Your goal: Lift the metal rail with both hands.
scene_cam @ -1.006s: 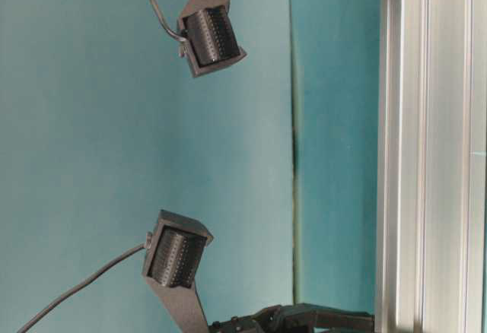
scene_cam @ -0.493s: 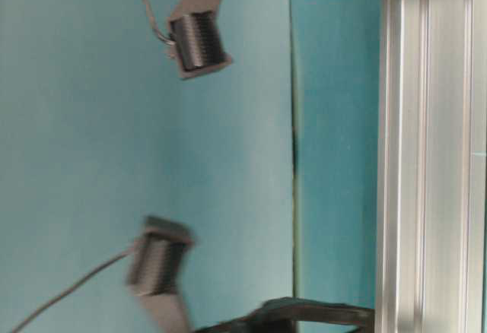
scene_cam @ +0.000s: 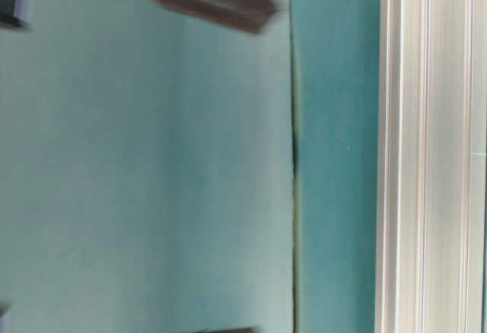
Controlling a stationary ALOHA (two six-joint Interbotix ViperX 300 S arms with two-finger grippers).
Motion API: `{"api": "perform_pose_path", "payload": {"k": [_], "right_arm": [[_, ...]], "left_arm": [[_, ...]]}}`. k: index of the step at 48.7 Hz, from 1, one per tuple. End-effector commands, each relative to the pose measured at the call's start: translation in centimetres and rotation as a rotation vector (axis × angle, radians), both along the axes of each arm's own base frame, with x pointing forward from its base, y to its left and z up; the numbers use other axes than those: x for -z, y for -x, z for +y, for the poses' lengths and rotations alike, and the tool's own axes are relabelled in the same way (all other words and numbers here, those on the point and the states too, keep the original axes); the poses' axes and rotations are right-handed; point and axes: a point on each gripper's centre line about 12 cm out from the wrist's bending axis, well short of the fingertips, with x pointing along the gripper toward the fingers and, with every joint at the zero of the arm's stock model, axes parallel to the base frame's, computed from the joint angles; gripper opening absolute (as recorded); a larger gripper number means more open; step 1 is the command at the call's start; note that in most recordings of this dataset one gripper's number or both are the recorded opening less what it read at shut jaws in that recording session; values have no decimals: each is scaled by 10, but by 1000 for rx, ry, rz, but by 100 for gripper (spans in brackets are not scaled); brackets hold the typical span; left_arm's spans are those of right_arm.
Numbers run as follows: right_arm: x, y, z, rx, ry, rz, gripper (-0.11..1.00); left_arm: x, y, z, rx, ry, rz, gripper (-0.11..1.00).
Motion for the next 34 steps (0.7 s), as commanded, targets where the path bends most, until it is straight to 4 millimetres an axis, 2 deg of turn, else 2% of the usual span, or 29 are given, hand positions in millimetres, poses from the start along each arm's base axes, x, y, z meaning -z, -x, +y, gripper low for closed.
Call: {"api": "perform_pose_path", "payload": {"k": [1, 17, 24, 34], "right_arm": [[-22, 4, -2, 5, 12, -101, 97], [-57, 31, -3, 20, 23, -356, 97], [-73, 52, -2, 23, 31, -471, 97], [-98, 82, -1, 24, 38, -603, 97]], "left_arm": [[-22, 9, 1, 2, -2, -89, 90], [-66, 54, 6, -25, 6, -391, 90], [-85, 70, 9, -37, 3, -509, 90], [-100, 84, 10, -42, 1, -583, 90]]}}
